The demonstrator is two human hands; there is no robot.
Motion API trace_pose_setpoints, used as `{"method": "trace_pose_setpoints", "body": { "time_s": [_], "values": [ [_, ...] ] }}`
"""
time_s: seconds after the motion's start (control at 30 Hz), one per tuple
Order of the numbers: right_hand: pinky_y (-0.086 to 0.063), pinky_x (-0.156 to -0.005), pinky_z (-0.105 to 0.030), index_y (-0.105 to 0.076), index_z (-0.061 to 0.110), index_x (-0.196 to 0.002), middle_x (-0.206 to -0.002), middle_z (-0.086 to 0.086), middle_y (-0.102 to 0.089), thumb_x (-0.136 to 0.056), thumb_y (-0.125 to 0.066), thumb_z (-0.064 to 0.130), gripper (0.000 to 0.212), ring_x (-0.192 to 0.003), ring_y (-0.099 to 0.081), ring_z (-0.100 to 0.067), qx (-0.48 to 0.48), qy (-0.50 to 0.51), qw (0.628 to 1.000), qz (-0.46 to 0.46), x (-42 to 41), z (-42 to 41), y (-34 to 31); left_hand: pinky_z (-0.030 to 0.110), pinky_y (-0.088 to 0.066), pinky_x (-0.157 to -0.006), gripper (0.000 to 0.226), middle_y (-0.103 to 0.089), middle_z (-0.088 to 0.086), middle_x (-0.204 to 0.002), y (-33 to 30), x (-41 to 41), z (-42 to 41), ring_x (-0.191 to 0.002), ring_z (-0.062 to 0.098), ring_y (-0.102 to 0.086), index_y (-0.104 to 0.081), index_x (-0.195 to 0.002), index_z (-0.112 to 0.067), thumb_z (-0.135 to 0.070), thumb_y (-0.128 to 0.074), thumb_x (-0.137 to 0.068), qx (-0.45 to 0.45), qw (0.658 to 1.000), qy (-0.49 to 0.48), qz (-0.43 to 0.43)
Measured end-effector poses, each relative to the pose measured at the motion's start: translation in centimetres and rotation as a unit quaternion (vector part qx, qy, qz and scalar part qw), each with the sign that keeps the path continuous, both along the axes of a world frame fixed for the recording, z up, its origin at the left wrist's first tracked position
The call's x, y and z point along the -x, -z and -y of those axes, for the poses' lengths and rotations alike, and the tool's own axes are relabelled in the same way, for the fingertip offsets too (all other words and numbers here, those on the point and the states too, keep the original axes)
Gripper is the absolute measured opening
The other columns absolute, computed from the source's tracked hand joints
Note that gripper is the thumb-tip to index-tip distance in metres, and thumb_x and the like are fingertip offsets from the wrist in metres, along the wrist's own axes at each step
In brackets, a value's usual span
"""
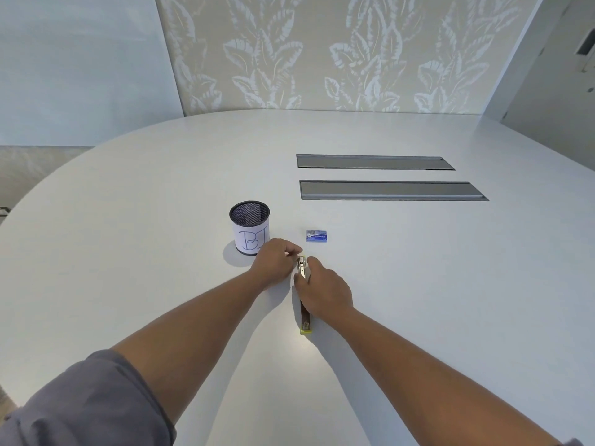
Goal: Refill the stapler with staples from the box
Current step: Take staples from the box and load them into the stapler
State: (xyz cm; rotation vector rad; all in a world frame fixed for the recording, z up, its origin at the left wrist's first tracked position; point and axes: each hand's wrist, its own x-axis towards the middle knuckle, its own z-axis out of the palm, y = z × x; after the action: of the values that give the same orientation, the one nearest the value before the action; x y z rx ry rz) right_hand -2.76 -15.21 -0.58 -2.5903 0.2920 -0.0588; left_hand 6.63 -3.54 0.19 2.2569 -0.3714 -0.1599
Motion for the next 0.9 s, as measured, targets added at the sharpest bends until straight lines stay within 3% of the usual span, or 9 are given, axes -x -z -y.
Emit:
{"method": "trace_pose_setpoints", "body": {
  "time_s": [0.1, 0.2, 0.27, 0.43, 0.57, 0.7, 0.9],
  "values": [
    [-0.049, -0.07, -0.037, -0.043, 0.034, -0.131, -0.089, 0.002, -0.068, -0.089, -0.048, 0.037, 0.042, -0.086, -0.064, -0.027, -0.039, -0.028, 0.999, -0.021, -0.2, 1.0, -0.5, 0.021, -0.042, -0.092, 0.024, -0.069, 0.006, -0.118, 0.1, -0.2, -0.5, -0.113, 0.02, -0.062, -0.075, -0.111, -0.01, -0.006, -0.061, -0.092, -0.025, 0.999, 0.012, 0.046],
    [-0.054, -0.08, -0.039, -0.047, 0.039, -0.136, -0.081, 0.009, -0.071, -0.087, -0.056, 0.035, 0.05, -0.086, -0.065, -0.016, -0.086, -0.061, 0.994, -0.034, -0.6, 2.0, -0.8, 0.031, -0.05, -0.094, 0.024, -0.07, 0.008, -0.115, 0.1, -0.2, -0.8, -0.109, 0.023, -0.064, -0.076, -0.11, -0.01, -0.008, -0.061, -0.092, -0.07, 0.993, 0.053, 0.084],
    [-0.054, -0.079, -0.037, -0.048, 0.04, -0.138, -0.077, 0.013, -0.07, -0.087, -0.061, 0.036, 0.053, -0.083, -0.065, -0.01, -0.105, -0.079, 0.99, -0.042, -0.9, 2.5, -0.9, 0.039, -0.052, -0.095, 0.023, -0.07, 0.007, -0.114, 0.1, -0.2, -0.8, -0.107, 0.025, -0.065, -0.076, -0.11, -0.011, -0.009, -0.062, -0.092, -0.08, 0.991, 0.063, 0.089],
    [-0.051, -0.073, -0.034, -0.053, 0.034, -0.14, -0.075, 0.008, -0.069, -0.087, -0.07, 0.034, 0.055, -0.075, -0.062, -0.01, -0.144, -0.093, 0.984, -0.045, -1.2, 3.1, -0.9, 0.034, -0.051, -0.092, 0.024, -0.068, 0.005, -0.113, 0.4, -0.1, -0.6, -0.106, 0.021, -0.064, -0.076, -0.114, -0.016, -0.016, -0.066, -0.092, -0.065, 0.992, 0.048, 0.1],
    [-0.049, -0.069, -0.031, -0.055, 0.031, -0.138, -0.083, 0.002, -0.073, -0.088, -0.073, 0.03, 0.053, -0.067, -0.06, -0.009, -0.161, -0.091, 0.982, -0.044, -1.4, 3.3, -1.0, 0.034, -0.051, -0.088, 0.021, -0.067, 0.005, -0.108, 0.7, 0.0, -0.7, -0.102, 0.021, -0.063, -0.079, -0.108, -0.019, -0.016, -0.066, -0.091, -0.052, 0.992, 0.045, 0.106],
    [-0.053, -0.074, -0.04, -0.061, 0.028, -0.125, -0.085, -0.003, -0.073, -0.087, -0.075, 0.027, 0.041, -0.068, -0.061, -0.014, -0.168, -0.085, 0.981, -0.039, -1.4, 3.3, -1.0, 0.037, -0.053, -0.088, 0.021, -0.067, 0.005, -0.107, 0.6, -0.1, -0.8, -0.101, 0.022, -0.064, -0.079, -0.106, -0.018, -0.013, -0.066, -0.091, -0.064, 0.989, 0.064, 0.115],
    [-0.052, -0.074, -0.041, -0.063, 0.031, -0.103, -0.072, 0.003, -0.068, -0.085, -0.075, 0.027, 0.022, -0.08, -0.07, -0.02, -0.17, -0.065, 0.983, -0.011, -1.0, 3.0, -0.7, 0.039, -0.051, -0.093, 0.017, -0.066, 0.006, -0.11, 0.5, -0.2, -0.7, -0.104, 0.022, -0.063, -0.078, -0.103, -0.013, -0.013, -0.066, -0.091, -0.086, 0.987, 0.076, 0.117]
  ]
}}
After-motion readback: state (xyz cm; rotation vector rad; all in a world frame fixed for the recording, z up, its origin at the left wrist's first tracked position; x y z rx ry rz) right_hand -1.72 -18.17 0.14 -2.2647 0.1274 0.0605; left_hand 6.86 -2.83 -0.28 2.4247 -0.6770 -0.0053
